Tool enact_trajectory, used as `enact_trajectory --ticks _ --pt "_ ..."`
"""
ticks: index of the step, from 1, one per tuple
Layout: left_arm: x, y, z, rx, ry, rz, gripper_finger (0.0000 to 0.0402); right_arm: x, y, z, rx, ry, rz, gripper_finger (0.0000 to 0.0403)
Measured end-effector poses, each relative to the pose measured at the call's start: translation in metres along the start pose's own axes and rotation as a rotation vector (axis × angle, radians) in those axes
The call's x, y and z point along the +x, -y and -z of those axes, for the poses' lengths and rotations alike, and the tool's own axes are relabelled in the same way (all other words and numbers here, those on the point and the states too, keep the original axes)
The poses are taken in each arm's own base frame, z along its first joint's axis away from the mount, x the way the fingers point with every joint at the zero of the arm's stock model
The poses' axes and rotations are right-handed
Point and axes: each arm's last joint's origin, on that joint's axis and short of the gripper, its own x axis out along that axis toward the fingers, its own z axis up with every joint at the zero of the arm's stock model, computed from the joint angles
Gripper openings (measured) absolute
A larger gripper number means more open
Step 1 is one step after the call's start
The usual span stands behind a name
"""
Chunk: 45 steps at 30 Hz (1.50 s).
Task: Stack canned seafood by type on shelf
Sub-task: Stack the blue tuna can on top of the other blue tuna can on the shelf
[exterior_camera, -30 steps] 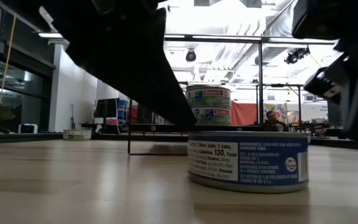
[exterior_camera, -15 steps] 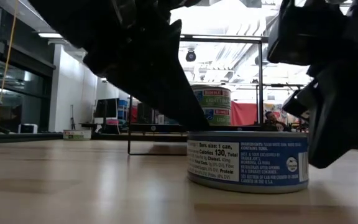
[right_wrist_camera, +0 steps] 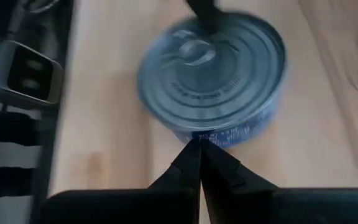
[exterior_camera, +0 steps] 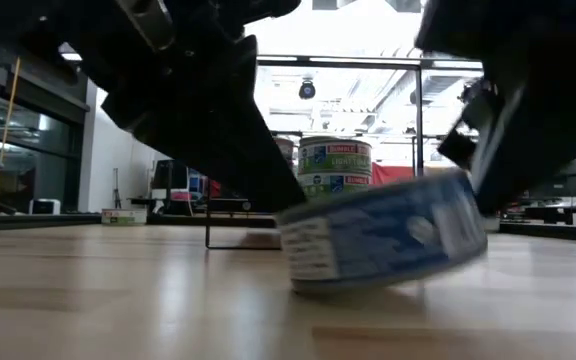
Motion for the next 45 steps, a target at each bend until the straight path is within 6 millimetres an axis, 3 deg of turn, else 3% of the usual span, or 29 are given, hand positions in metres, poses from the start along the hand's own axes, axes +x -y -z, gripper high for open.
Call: enact_trajectory --ticks 8,20,26,30,35,40,45 --pt "0.002 0.001 0.006 0.024 -0.025 -0.003 0.0 -0.01 -0.023 -0.034 -0.091 0.097 -0.034 0.0" --pt "-0.001 -0.006 0.013 0.042 -0.1 -0.057 0.0 -0.017 -0.025 -0.049 -0.093 0.144 -0.008 0.0" --pt "-0.022 -0.008 0.014 0.02 -0.145 -0.092 0.0 -0.028 -0.028 -0.049 -0.06 0.148 0.008 0.0" --pt "-0.045 -0.001 0.013 0.042 -0.127 -0.078 0.0 -0.03 -0.032 -0.053 0.057 0.203 -0.02 0.0" --pt "-0.074 -0.003 0.016 0.055 -0.125 -0.148 0.0 -0.035 -0.037 -0.066 0.062 0.223 -0.034 0.0002" --pt "-0.081 -0.011 0.016 0.038 -0.149 -0.199 0.0 -0.028 -0.044 -0.094 -0.046 0.083 0.019 0.0044" --pt "-0.077 -0.016 0.013 -0.037 -0.151 -0.209 0.0 -0.003 -0.047 -0.106 -0.156 -0.058 0.133 0.0154"
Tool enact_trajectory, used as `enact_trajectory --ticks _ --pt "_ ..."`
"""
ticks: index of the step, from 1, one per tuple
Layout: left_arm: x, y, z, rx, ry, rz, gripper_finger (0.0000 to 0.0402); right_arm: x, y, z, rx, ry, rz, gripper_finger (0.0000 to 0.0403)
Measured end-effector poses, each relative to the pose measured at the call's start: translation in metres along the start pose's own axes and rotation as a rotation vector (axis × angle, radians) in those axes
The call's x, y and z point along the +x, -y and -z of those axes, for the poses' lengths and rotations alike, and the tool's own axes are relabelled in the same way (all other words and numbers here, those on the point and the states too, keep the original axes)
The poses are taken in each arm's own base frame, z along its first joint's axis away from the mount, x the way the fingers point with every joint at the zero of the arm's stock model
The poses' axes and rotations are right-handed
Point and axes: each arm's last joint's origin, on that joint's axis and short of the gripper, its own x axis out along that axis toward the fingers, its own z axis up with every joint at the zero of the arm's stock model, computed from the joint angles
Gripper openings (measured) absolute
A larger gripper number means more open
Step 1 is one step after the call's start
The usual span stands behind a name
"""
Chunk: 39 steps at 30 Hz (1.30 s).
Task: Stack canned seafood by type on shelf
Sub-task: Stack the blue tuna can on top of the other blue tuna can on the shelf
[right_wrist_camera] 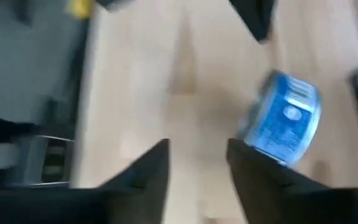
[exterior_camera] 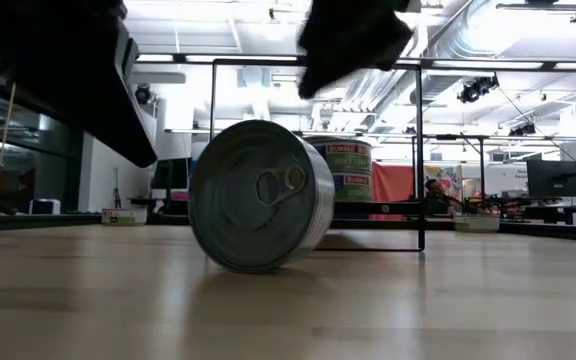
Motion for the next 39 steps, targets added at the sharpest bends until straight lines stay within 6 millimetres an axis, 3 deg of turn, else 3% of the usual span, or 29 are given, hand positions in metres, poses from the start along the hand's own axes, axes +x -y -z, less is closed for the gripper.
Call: enact_trajectory --ticks 5,9,13,18,23,30,34,37,39 --pt "-0.003 0.003 0.003 -0.084 -0.014 0.018 0.0 0.01 -0.002 -0.004 0.0 -0.059 0.136 0.0276" --pt "-0.014 0.009 0.012 -0.095 -0.018 0.042 0.0 0.008 -0.003 -0.009 0.036 -0.034 0.151 0.0329" --pt "-0.042 -0.001 0.02 -0.108 -0.028 0.023 0.0 0.009 0.003 -0.008 0.119 -0.019 0.222 0.034" --pt "-0.091 -0.031 0.021 -0.182 0.034 0.0 0.0 0.024 0.015 -0.012 0.217 0.006 0.252 0.0341" --pt "-0.131 -0.058 0.016 -0.284 0.095 0.101 0.0 0.04 0.026 -0.016 0.255 0.019 0.255 0.034" --pt "-0.152 -0.075 0.013 -0.361 0.129 0.169 0.0 0.055 0.037 -0.013 0.294 -0.05 0.222 0.0299" --pt "-0.155 -0.076 0.014 -0.308 0.135 0.177 0.0 0.056 0.031 -0.008 0.284 -0.097 0.176 0.0215" --pt "-0.159 -0.082 0.011 -0.265 0.15 0.185 0.0 0.049 0.02 -0.006 0.244 -0.141 0.151 0.0127" --pt "-0.16 -0.088 0.007 -0.254 0.159 0.185 0.0 0.039 0.011 -0.002 0.208 -0.184 0.152 0.0113"
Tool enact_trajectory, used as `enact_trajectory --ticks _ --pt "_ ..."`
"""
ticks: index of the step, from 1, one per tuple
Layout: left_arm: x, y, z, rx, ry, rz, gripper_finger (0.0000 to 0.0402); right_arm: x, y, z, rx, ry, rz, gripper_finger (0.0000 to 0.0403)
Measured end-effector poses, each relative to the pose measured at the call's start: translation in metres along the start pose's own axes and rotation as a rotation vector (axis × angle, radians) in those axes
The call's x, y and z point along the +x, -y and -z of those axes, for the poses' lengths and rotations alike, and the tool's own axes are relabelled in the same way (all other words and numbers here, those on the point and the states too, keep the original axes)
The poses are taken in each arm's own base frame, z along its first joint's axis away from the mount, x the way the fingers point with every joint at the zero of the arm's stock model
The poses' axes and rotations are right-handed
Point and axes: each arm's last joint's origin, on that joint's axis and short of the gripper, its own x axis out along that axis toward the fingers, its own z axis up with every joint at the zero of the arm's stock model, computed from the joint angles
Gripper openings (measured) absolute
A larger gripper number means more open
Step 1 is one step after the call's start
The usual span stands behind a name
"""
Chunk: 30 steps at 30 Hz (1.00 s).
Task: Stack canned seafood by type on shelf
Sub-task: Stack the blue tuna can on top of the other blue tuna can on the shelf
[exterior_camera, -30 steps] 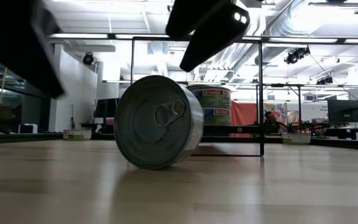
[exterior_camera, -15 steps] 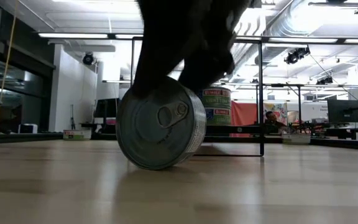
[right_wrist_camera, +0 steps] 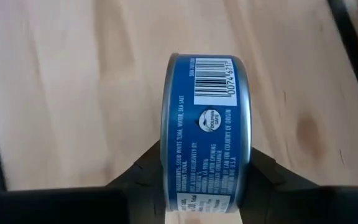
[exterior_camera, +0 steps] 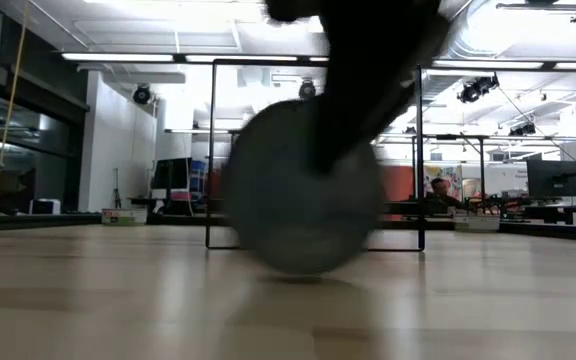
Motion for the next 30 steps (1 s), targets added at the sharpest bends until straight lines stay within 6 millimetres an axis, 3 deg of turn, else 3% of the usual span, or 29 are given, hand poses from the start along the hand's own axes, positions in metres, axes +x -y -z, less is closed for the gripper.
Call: enact_trajectory --ticks 6,13,17,21,25,30 --pt "-0.006 -0.01 -0.009 0.062 0.041 -0.007 0.0 -0.045 -0.008 0.041 0.004 -0.136 0.081 0.0113" --pt "-0.016 -0.019 -0.013 0.128 0.053 0.01 0.0 -0.101 0.019 0.113 0.291 -0.252 0.187 0.0113" --pt "-0.017 -0.02 -0.014 0.152 0.062 0.011 0.0 -0.118 0.065 0.136 0.553 -0.21 0.262 0.0113" --pt "-0.017 -0.02 -0.014 0.157 0.073 0.004 0.0 -0.136 0.124 0.139 0.801 -0.048 0.334 0.0113" --pt "-0.017 -0.021 -0.016 0.129 0.106 -0.018 0.0 -0.15 0.179 0.134 1.011 0.219 0.335 0.0113" --pt "-0.014 -0.024 -0.023 0.006 0.197 -0.072 0.0 -0.133 0.233 0.13 1.107 0.387 0.191 0.0113"
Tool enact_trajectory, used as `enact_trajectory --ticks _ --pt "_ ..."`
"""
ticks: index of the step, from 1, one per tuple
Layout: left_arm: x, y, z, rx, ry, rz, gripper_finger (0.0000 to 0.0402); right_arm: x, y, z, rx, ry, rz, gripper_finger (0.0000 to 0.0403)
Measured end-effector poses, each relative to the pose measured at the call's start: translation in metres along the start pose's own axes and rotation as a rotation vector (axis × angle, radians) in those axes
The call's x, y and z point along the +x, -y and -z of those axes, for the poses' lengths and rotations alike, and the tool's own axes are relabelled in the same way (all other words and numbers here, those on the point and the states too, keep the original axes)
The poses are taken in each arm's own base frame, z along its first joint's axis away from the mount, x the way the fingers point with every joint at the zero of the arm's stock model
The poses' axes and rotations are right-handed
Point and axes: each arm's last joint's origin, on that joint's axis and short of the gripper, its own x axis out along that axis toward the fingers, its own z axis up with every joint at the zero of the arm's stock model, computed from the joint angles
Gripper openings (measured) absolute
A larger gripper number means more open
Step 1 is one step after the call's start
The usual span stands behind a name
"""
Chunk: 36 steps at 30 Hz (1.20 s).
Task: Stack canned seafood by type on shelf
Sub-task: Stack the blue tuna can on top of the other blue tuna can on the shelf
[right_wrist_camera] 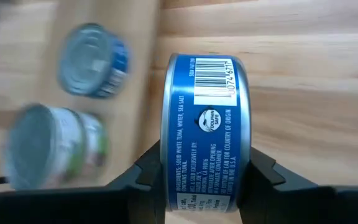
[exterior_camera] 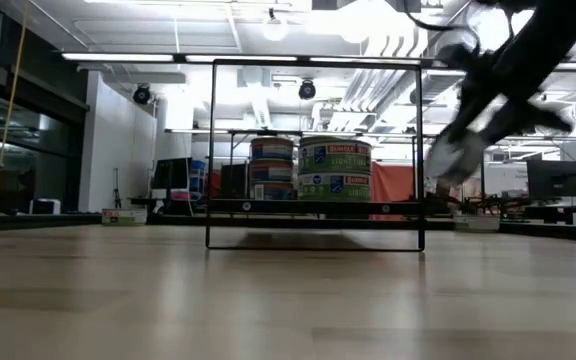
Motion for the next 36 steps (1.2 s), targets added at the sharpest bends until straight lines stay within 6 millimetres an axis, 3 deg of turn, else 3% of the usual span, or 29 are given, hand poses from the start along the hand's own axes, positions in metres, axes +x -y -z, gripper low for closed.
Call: enact_trajectory --ticks 5,8,12,26,36 --pt "0.01 -0.006 -0.009 -0.197 0.074 -0.076 0.0 0.045 0.011 -0.023 0.058 0.01 -0.363 0.0113" --pt "0.015 -0.01 -0.013 -0.29 0.084 -0.099 0.0 0.055 0.015 -0.039 0.117 0.104 -0.562 0.0113" --pt "0.021 -0.014 -0.017 -0.385 0.094 -0.122 0.0 0.061 0.017 -0.049 0.156 0.132 -0.695 0.0113" --pt "0.055 -0.042 -0.042 -0.448 0.121 -0.284 0.0 0.107 -0.017 -0.051 0.155 -0.009 -0.704 0.0113" --pt "0.063 -0.047 -0.047 -0.388 0.059 -0.278 0.0 0.133 -0.039 -0.057 0.154 -0.032 -0.653 0.0113"
